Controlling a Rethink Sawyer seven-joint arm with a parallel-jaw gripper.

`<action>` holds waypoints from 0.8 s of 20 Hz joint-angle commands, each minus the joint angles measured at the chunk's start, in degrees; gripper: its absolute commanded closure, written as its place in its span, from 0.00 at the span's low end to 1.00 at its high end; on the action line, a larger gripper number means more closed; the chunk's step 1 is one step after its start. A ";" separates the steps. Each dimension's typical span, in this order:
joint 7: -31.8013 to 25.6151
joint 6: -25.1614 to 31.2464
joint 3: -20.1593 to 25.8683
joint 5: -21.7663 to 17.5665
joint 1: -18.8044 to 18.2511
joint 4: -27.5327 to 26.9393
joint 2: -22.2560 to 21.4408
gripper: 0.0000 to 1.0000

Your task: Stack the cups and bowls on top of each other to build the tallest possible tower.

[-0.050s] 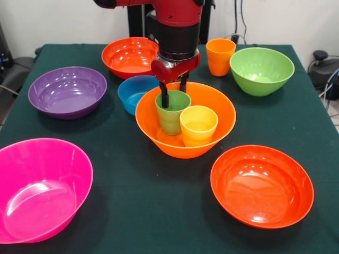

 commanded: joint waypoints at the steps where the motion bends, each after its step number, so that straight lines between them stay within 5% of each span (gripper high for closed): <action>1: 4.20 2.11 0.99 2.33 -0.61 0.92 1.87 0.00; 16: 3.09 6.24 0.42 6.75 -0.63 2.77 1.82 0.00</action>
